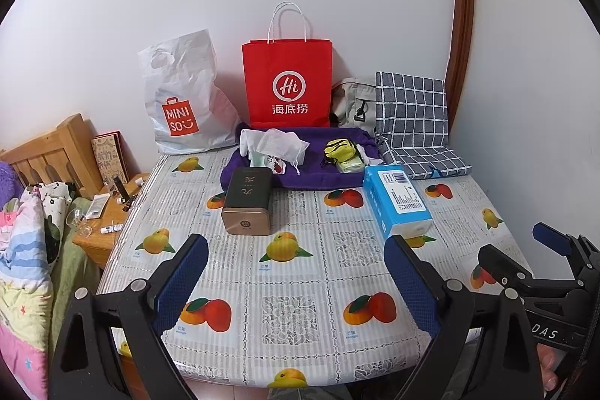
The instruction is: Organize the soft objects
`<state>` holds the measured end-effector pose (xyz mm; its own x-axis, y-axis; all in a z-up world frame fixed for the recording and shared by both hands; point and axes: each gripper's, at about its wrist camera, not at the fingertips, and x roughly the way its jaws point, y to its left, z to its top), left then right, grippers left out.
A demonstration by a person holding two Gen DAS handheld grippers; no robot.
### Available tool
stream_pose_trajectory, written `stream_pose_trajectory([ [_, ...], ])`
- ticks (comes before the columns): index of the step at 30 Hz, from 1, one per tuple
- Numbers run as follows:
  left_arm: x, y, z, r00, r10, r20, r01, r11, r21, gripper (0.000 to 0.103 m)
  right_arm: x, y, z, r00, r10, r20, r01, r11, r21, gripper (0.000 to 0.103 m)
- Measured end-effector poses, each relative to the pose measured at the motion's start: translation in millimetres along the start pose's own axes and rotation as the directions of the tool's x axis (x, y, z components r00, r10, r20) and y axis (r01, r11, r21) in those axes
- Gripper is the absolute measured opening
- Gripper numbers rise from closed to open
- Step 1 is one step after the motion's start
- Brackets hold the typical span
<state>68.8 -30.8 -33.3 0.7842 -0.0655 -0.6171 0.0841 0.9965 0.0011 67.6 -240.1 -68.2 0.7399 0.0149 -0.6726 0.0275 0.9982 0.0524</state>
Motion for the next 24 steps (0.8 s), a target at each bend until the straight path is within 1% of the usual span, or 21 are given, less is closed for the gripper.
stream_pose_trajectory([
  [24, -0.4, 1.6, -0.2, 1.0, -0.002, 0.001, 0.002, 1.0, 0.002, 0.095, -6.9, 4.1, 2.2, 1.0, -0.001, 0.012, 0.001, 1.0, 0.006, 0.103],
])
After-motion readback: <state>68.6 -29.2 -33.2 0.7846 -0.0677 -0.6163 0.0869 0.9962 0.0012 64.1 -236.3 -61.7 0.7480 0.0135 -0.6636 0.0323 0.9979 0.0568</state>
